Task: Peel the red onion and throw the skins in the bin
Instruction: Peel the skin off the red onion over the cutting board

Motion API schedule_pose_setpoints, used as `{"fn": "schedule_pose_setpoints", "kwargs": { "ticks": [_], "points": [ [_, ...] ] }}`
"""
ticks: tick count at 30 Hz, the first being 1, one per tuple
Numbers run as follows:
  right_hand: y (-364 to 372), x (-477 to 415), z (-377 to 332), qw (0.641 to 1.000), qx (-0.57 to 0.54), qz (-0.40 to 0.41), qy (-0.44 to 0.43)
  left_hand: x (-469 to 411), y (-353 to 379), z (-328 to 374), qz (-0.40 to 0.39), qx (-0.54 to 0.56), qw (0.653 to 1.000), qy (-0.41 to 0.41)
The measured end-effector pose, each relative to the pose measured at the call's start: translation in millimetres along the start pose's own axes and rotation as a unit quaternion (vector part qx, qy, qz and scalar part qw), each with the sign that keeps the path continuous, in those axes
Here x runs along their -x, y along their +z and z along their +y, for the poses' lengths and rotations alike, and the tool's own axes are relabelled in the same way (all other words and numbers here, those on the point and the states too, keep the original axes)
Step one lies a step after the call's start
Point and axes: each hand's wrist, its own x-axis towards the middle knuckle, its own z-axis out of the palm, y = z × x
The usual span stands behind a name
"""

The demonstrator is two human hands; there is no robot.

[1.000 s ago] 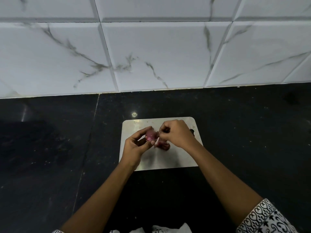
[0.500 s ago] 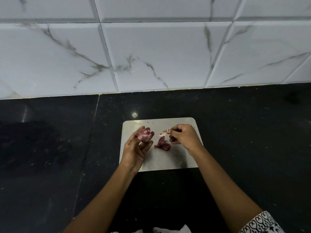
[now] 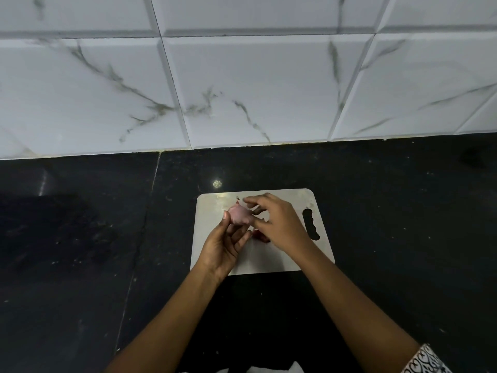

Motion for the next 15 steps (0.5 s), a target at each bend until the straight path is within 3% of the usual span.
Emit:
{"fn": "schedule_pose_setpoints", "kwargs": {
  "ticks": [8, 15],
  "points": [
    [-1.3, -4.5, -7.5, 1.0, 0.018, 0.011, 0.018, -5.0, -6.1, -0.9, -0.035, -0.034, 0.998, 0.043],
    [-16.9, -12.4, -8.9, 0.996, 0.043, -0.068, 0.049, -0.2, -3.3, -2.8, -0.036, -0.028, 0.998, 0.035]
  ]
}}
